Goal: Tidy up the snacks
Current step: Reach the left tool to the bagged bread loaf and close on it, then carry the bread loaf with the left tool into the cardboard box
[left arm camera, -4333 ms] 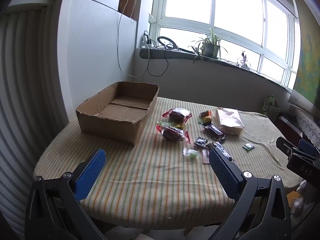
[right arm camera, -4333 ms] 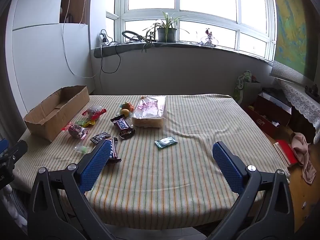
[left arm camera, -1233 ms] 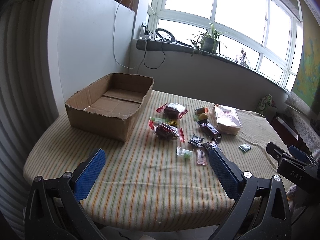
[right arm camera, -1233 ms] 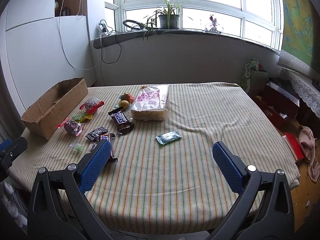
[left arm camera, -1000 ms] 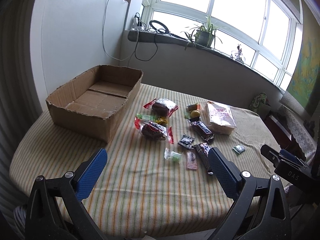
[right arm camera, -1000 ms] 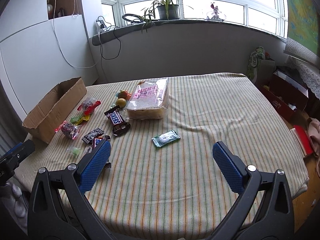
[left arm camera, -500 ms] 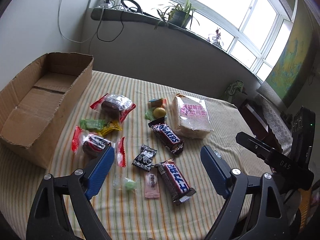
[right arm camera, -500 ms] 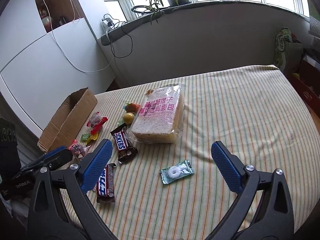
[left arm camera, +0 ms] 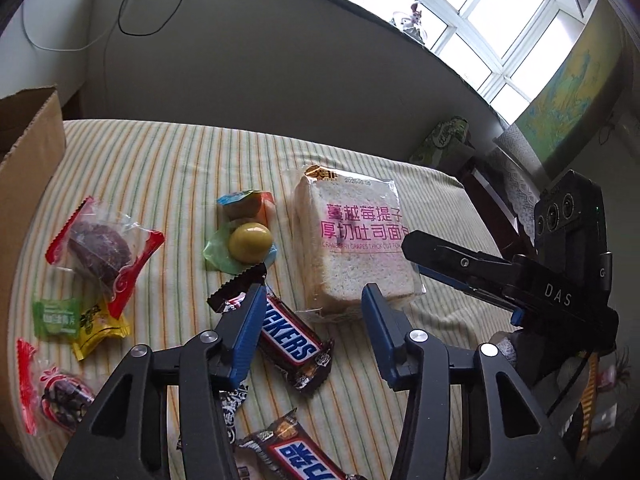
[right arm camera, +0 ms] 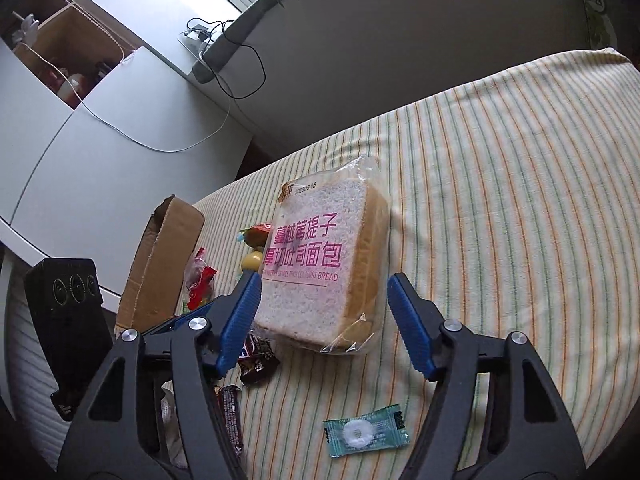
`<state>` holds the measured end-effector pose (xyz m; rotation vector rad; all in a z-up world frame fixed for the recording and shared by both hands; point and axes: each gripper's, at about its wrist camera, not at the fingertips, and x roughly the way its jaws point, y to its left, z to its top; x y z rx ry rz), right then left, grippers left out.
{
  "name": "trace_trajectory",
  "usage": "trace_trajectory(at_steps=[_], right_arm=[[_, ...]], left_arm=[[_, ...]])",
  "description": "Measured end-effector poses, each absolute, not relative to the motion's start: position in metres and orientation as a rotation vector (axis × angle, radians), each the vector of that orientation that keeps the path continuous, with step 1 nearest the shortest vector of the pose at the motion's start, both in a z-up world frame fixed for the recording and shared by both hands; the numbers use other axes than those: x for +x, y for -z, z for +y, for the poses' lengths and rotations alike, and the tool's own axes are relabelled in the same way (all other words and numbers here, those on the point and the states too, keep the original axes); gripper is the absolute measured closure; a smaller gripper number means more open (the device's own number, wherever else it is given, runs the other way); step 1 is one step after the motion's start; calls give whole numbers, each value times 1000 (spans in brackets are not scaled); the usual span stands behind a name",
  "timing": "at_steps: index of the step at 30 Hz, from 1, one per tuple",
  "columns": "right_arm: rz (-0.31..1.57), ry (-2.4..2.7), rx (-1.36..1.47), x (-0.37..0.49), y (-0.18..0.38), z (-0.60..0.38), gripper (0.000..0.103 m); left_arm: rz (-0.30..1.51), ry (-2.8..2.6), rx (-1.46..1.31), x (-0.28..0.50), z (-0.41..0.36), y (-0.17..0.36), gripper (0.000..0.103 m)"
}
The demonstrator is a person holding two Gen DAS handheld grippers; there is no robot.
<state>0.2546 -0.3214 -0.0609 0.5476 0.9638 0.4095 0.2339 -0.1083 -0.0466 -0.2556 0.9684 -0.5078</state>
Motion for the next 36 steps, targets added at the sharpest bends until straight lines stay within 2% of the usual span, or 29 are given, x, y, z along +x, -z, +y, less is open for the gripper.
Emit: trace_trajectory(at_steps=[5, 15, 18, 36], right_arm=[[990, -446, 611, 265, 69, -326, 38], [1022, -450, 571, 278, 71, -324, 57], [1024, -453, 572, 279, 71, -324, 59], [983, -451, 506, 250, 32, -306, 60]], left_arm=[[999, 541, -252, 246, -117, 50, 57], [1043, 582, -278, 263, -129, 59, 57], [1042, 595, -278, 264, -130, 59, 57], [973, 604, -258, 238, -124, 34, 57]])
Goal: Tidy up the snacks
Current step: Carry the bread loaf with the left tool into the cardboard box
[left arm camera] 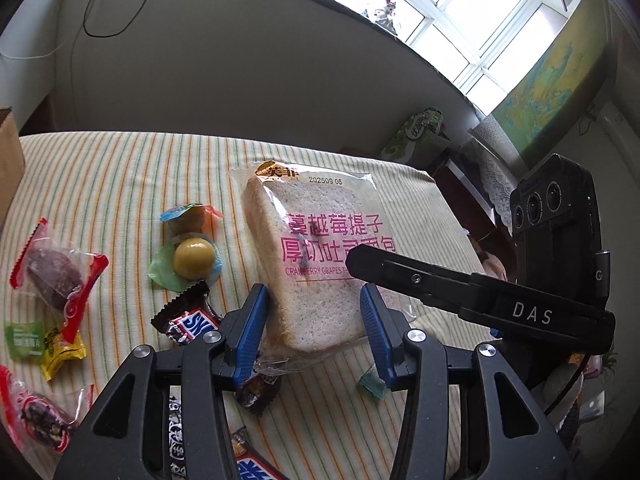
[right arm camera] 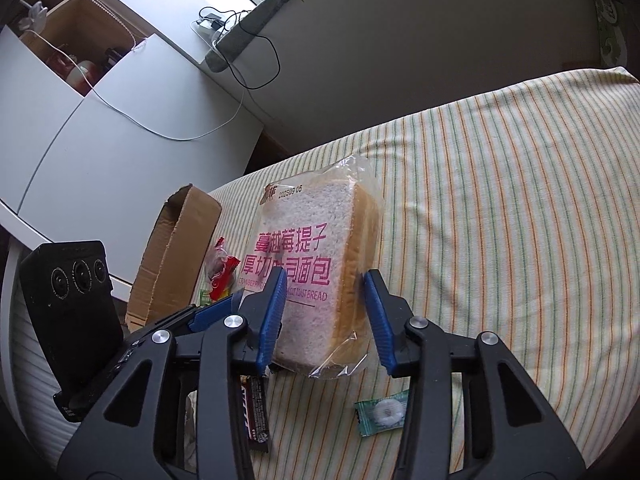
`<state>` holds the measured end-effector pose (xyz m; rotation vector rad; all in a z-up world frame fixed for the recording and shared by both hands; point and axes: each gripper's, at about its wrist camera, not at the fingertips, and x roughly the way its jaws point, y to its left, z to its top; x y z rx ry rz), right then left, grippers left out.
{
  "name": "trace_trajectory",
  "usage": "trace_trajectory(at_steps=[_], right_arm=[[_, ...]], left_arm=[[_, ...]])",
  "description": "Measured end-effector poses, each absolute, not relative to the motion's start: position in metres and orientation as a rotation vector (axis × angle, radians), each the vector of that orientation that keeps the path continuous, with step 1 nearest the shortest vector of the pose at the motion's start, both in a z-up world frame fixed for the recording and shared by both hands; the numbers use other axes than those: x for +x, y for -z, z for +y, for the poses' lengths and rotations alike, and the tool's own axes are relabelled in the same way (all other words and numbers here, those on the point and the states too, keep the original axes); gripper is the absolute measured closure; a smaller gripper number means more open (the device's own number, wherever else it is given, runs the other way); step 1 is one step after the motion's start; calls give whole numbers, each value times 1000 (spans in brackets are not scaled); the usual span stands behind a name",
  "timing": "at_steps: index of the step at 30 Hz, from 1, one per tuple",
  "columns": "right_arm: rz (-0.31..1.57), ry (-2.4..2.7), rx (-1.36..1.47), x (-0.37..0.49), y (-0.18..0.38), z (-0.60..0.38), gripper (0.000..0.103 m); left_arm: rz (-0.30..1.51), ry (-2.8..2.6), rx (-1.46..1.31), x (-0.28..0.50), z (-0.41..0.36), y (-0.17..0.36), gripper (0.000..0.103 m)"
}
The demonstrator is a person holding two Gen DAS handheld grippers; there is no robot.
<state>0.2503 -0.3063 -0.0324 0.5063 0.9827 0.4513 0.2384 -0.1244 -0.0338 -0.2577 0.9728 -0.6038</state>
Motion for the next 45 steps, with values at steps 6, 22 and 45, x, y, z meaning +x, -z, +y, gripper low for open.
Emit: trace_trajectory(at_steps=[6, 22, 45], right_arm=[[956, -473, 465, 232, 7, -285, 60], [937, -596, 351, 201, -33, -181, 60], [1016, -775, 216, 227, -23, -1, 60]], left_arm=[[927, 599, -276, 220, -102, 16, 58], [828, 506, -347, 167, -7, -14, 58], [758, 271, -443, 141, 138, -9, 58]])
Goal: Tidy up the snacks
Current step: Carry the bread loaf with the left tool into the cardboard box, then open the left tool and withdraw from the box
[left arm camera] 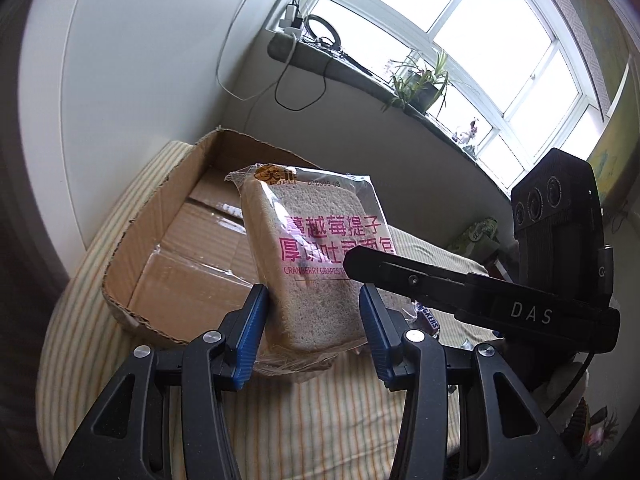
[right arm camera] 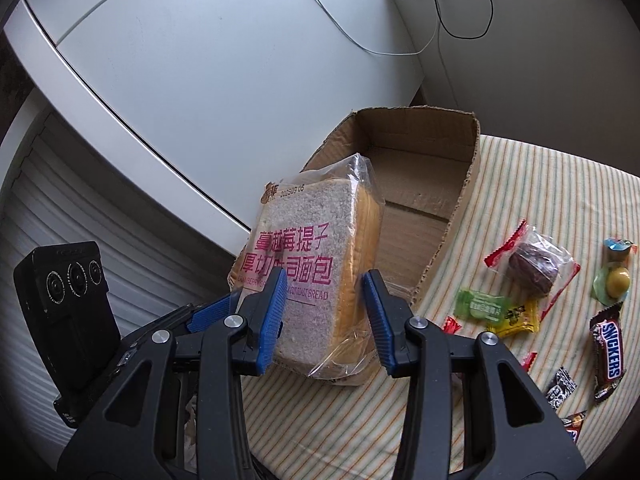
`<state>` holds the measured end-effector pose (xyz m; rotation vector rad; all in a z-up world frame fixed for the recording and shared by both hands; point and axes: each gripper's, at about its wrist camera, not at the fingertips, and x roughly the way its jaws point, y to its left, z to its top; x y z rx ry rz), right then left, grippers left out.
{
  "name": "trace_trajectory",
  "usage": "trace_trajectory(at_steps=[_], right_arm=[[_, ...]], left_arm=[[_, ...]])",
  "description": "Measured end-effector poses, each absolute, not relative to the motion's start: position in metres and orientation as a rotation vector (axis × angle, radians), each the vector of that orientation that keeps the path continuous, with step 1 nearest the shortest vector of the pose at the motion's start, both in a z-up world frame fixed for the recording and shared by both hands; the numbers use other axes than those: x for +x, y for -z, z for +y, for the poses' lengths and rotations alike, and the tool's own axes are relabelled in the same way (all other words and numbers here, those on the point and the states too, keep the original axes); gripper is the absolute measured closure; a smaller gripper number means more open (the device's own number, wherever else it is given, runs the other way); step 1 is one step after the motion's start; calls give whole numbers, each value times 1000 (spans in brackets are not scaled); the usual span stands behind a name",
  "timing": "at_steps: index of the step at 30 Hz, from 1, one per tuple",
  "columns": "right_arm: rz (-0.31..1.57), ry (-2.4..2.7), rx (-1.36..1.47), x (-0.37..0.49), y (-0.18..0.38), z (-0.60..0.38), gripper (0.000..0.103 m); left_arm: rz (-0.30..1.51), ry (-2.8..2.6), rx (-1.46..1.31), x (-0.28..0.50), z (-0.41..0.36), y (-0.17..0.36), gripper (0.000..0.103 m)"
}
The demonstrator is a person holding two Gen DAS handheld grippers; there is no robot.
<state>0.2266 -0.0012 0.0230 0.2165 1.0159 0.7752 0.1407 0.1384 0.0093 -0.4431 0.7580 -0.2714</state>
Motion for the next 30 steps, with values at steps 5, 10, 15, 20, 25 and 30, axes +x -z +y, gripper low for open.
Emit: trace_trajectory(at_steps=[5, 10, 15, 20, 25, 30], right_arm=[[1042, -786, 192, 236, -9, 19, 60], [1052, -779, 186, 245, 0, 31, 60], [1056, -748, 147, 247, 3, 36, 60], [1060, -737, 154, 246, 6, 30, 59], [1041, -736, 138, 242, 0, 26, 59], [1019, -730, 128, 236, -7, 19, 58]], left_arm=[[772, 237, -465, 145, 158, 4, 58], [773, 216, -466, 146, 164, 9, 58], [772, 190, -432, 149, 161, 10, 59], [768, 179, -437, 148, 165, 13, 59], [761, 175, -420, 146, 163, 10, 59], [755, 174, -419, 144, 161, 5, 59]])
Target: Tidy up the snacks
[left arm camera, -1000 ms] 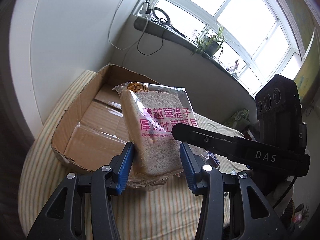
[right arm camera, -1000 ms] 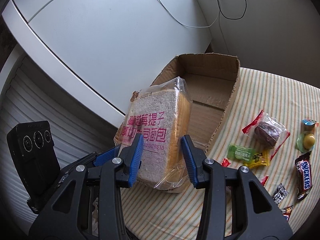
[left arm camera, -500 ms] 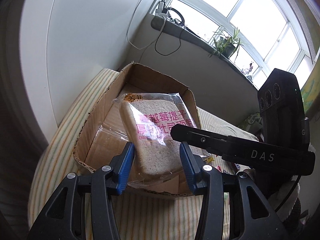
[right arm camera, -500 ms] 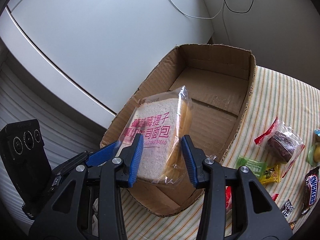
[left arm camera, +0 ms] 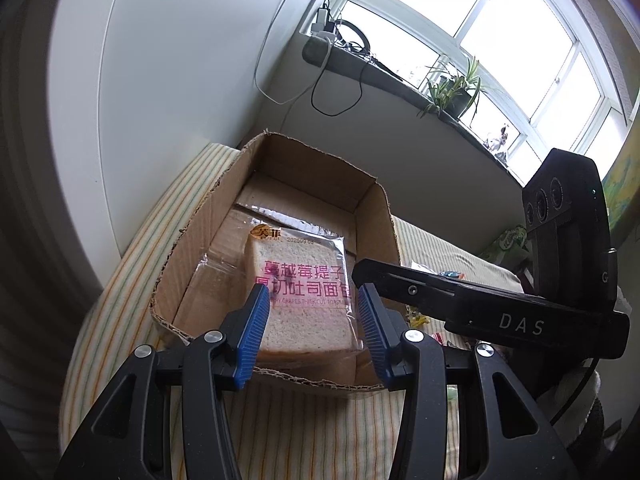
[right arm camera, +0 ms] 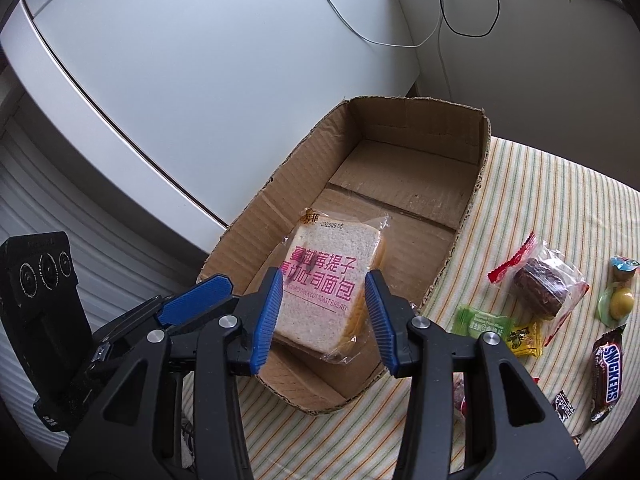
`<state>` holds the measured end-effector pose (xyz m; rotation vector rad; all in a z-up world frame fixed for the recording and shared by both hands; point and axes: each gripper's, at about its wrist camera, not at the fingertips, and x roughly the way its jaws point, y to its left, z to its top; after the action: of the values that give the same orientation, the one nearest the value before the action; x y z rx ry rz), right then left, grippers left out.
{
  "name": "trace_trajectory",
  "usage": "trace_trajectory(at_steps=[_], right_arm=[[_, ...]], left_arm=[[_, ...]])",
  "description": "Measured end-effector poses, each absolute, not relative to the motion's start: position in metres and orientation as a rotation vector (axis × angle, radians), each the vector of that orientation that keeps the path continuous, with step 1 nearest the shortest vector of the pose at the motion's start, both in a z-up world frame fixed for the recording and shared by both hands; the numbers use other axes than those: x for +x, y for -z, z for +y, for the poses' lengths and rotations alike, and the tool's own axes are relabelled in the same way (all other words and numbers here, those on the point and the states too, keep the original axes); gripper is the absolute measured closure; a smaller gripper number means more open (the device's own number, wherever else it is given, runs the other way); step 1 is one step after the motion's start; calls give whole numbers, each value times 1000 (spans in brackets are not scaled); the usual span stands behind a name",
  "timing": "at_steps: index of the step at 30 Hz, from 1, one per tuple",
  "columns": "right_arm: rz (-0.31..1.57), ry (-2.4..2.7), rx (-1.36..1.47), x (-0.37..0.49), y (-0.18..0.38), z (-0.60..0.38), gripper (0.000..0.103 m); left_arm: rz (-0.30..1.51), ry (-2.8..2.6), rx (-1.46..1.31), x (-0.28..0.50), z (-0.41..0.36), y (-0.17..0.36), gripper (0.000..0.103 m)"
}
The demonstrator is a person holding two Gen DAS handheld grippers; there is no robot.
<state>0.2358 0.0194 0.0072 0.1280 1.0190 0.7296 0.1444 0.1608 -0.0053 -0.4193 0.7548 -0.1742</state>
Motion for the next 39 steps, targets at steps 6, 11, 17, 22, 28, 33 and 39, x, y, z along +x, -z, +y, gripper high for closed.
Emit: trace_trajectory(at_steps=[6, 11, 17, 22, 28, 33, 39], right_arm=[[998, -712, 132, 226, -15, 2, 57], [956, -676, 82, 207, -23, -24, 42], [897, -619, 63, 180, -34, -77, 39], [847, -534, 42, 156, -34, -126, 31], [816, -406, -22, 127, -20, -178, 27], [815, -283, -47, 107, 1, -224, 27], [867, -182, -30, 105, 31, -264, 27]], left_arm=[[746, 167, -391, 133, 153, -1, 59], [737, 160, -361, 121, 141, -7, 59], [734, 193, -329, 110, 116, -8, 59], [746, 240, -328, 101, 92, -3, 58], [775, 291, -326, 95, 64, 9, 57], [797, 307, -296, 91, 41, 22, 57], [819, 329, -251, 89, 11, 34, 57]])
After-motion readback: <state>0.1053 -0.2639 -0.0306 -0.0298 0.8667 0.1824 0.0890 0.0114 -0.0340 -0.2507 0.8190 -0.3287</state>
